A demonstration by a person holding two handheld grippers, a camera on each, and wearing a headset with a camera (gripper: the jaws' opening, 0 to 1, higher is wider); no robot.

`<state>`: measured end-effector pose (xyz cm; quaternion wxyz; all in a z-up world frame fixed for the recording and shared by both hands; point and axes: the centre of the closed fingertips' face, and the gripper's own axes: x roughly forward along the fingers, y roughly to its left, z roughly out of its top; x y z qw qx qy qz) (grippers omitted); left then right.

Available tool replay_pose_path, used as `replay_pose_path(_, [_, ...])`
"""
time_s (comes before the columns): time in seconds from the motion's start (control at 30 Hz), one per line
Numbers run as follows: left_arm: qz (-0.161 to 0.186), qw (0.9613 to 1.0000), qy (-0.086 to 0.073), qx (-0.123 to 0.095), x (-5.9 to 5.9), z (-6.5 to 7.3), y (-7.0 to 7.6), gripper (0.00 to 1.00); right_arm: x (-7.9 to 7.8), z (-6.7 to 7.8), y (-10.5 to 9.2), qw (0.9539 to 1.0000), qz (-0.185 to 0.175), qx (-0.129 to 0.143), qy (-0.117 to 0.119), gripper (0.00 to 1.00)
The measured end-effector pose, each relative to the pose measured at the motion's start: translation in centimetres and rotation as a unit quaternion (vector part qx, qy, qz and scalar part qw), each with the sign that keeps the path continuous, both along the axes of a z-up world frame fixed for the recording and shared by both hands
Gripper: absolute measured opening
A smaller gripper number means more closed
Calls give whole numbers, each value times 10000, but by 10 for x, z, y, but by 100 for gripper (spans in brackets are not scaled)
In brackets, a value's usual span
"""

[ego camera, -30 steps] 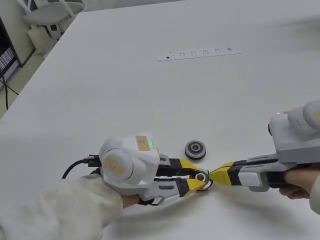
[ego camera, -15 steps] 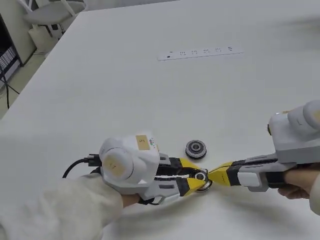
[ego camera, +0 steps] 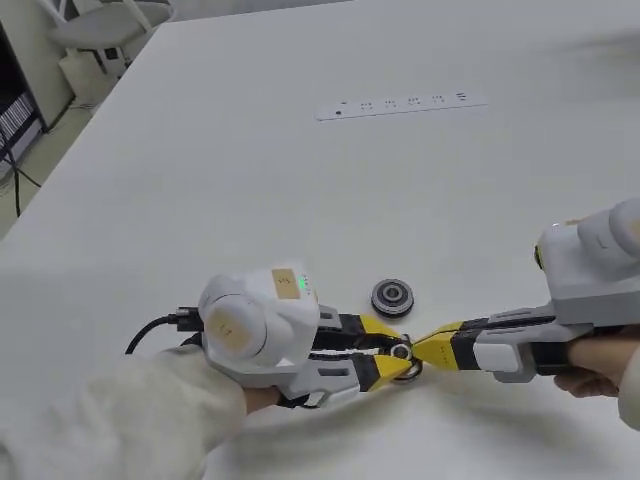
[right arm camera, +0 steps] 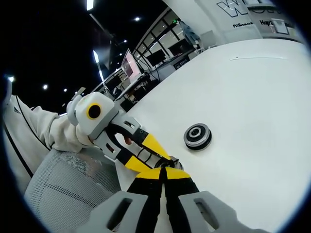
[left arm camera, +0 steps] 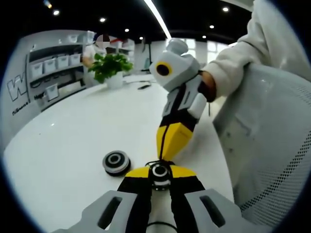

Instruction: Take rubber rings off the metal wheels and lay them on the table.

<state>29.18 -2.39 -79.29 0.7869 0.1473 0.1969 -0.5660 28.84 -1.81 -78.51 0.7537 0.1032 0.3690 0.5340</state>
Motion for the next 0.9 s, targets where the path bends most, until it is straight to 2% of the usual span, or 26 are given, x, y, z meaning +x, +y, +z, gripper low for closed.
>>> replay_pose_path(0.43, [-15,10000,-14,8,0,0,0,14,0,3,1,9999,71,67,-128,0])
replay_pose_path(0.73, [16,10000,50,-27,0,1,-1,14,0,5,0,9997,64,118,-198,0])
replay_pose_path(0.9, [-34,9999,67,71,0,2,-1,14,0,6,-1,9996,82,41,-282,0])
